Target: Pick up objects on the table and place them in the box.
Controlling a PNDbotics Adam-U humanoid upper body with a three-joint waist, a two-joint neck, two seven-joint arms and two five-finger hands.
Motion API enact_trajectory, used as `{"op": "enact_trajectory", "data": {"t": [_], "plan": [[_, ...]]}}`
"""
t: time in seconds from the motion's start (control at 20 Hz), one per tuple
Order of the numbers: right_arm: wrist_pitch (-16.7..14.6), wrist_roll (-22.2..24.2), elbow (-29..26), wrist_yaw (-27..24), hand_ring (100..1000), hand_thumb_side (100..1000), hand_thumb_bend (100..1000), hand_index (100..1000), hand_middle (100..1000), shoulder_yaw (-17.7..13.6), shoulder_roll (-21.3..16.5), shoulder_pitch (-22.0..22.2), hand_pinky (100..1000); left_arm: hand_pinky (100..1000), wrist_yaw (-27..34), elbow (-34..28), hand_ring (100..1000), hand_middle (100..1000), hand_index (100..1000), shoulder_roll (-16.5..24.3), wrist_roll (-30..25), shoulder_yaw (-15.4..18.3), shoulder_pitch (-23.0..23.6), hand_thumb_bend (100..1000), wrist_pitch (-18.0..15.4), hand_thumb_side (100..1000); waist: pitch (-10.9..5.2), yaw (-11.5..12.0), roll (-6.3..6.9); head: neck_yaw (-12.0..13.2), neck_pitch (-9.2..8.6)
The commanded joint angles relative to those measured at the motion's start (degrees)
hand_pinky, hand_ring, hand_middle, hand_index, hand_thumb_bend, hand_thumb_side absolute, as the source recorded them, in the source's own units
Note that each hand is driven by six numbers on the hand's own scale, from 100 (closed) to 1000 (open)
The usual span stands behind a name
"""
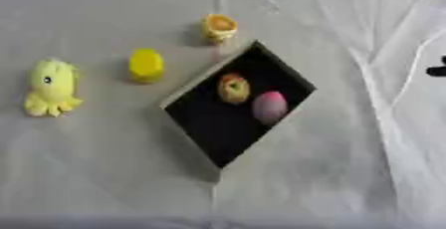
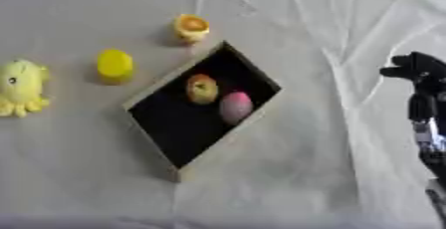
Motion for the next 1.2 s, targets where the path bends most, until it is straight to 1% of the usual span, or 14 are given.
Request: {"op": "enact_trajectory", "data": {"t": [0.05,0.4,0.6,0.85,1.0,1.15,1.2], "plan": [[0.1,0.3,-0.8,-0.3,742,595,100,869,763,-0.3,-0.7,0.0,1000,728,0.1,-1.0,727,729,875,1.4,0.0,0.3,-0.3,100,-0.2,591,-1.26,0.0,-0.01,-0.1,0.22],[0.3,0.3,-0.8,-0.1,742,594,100,869,763,-0.2,-0.5,0.0,1000,729,-0.4,-1.0,728,732,877,2.4,-0.2,0.0,-0.4,100,-0.3,586,-1.21,-0.1,0.06,-0.2,0.22],[0.4,0.3,-0.8,0.0,742,594,100,869,762,-0.3,-0.5,0.1,1000,730,-1.9,-0.9,728,736,880,4.2,-1.0,-0.2,-0.1,100,-0.3,575,-1.24,-0.1,0.22,-0.3,0.22],[0.5,0.3,-0.8,0.2,742,594,100,869,762,-0.2,-0.6,0.2,1000,735,-6.6,1.2,733,744,886,9.6,-2.3,-1.1,-0.1,100,-1.9,565,-1.27,0.0,0.49,-0.3,0.22],[0.5,0.2,-0.8,0.5,742,594,100,869,762,-0.2,-0.7,0.3,1000,742,-11.1,3.9,739,751,891,13.9,-4.0,-1.6,-0.1,100,-3.5,561,-1.3,0.1,0.63,-0.4,0.22],[0.6,0.2,-0.8,0.7,742,593,100,869,762,-0.1,-0.7,0.4,1000,752,-16.9,7.0,752,759,896,18.9,-5.7,-2.5,-0.1,100,-5.5,501,-1.35,0.2,0.75,-0.6,0.22],[0.6,0.2,-0.8,0.7,742,594,100,870,762,-0.1,-0.8,0.5,1000,757,-19.1,8.0,758,762,900,20.9,-6.1,-2.9,-0.2,100,-6.4,465,-1.38,0.2,0.83,-0.6,0.22]]}}
